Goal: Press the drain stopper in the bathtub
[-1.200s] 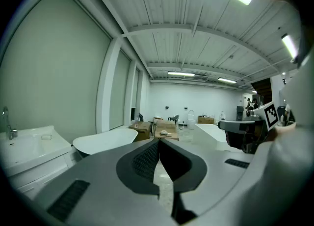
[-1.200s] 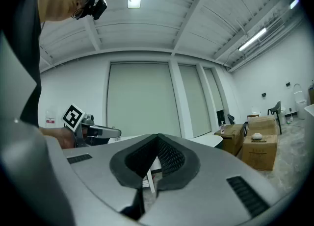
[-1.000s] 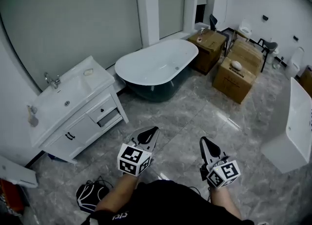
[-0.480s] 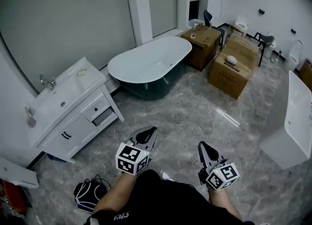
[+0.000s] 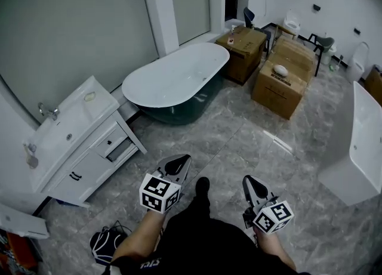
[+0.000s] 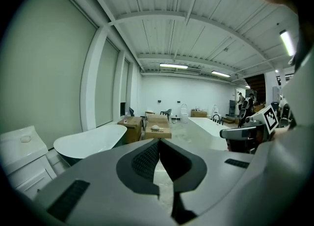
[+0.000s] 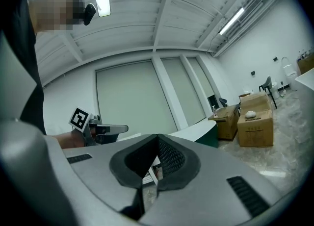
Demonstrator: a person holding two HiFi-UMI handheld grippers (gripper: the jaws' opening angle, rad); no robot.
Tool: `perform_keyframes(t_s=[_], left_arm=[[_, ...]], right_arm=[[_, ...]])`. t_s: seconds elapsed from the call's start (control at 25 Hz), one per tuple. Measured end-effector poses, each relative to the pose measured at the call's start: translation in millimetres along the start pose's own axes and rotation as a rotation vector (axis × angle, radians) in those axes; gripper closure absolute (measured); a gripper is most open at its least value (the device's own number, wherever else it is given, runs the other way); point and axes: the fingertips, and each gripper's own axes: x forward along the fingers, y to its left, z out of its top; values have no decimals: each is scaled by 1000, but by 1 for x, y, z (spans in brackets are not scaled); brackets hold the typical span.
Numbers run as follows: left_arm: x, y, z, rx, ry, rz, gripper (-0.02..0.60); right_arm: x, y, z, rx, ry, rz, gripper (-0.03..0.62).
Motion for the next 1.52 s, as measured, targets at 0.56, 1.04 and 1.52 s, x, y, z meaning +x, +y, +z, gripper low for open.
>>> perform_keyframes(t_s=[0.56,1.04,1.52], left_arm=[[242,220,63,-32,-28,-47,565],[357,343,109,-50,-6,-47,565],[491,428,113,-102,43,28,565]], right_arm=[[250,-158,65,-10,100,-101,580],[442,-234,100,87,157,-21,580],[599,-347,129,129,216,82,580]])
